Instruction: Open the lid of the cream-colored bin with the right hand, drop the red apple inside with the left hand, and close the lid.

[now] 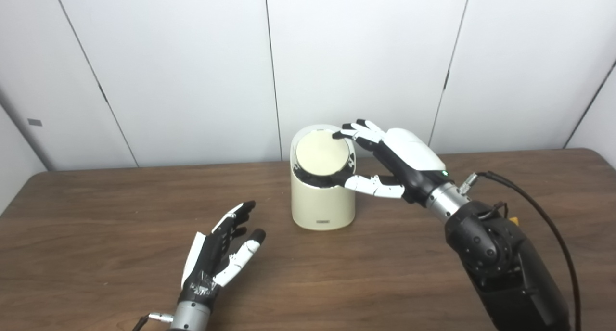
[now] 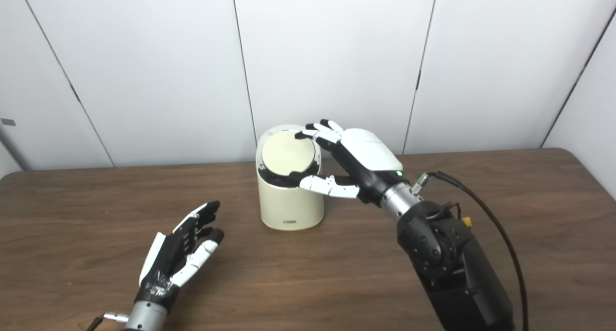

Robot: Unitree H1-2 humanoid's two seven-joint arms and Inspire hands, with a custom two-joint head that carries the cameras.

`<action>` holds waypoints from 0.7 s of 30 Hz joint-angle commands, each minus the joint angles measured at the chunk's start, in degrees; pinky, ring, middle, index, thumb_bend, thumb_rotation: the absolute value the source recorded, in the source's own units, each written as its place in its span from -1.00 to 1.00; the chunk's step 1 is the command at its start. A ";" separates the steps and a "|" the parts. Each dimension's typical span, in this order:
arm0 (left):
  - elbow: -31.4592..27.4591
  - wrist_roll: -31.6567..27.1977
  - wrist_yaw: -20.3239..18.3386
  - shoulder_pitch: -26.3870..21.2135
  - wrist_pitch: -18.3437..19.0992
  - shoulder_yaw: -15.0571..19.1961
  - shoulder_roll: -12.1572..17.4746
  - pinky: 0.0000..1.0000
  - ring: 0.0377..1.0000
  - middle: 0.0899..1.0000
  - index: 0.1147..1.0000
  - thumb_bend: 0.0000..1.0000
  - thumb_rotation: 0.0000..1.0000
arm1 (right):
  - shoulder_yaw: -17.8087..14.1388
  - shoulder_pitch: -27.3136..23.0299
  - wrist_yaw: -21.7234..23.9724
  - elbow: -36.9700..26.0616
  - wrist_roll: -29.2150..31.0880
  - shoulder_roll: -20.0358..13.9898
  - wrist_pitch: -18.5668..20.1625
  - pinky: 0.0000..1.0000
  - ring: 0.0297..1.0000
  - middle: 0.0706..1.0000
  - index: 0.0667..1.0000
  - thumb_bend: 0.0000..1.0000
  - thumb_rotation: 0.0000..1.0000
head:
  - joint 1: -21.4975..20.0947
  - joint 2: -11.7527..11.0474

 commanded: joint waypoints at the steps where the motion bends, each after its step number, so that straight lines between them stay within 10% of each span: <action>1: -1.99 -0.55 0.18 -0.83 -1.67 0.29 0.23 0.77 0.82 0.79 0.73 0.38 0.29 | -1.15 -0.99 -1.23 -2.22 0.88 -0.75 -0.51 0.80 0.96 0.85 0.73 -0.02 0.92 | -0.03 0.08; 21: -6.95 -9.46 -1.27 9.00 -1.74 5.68 2.13 0.86 0.83 0.86 0.93 0.11 0.43 | -8.06 17.39 -7.11 -5.46 10.33 2.35 1.50 0.82 0.93 0.93 0.89 0.00 1.00 | -0.18 1.05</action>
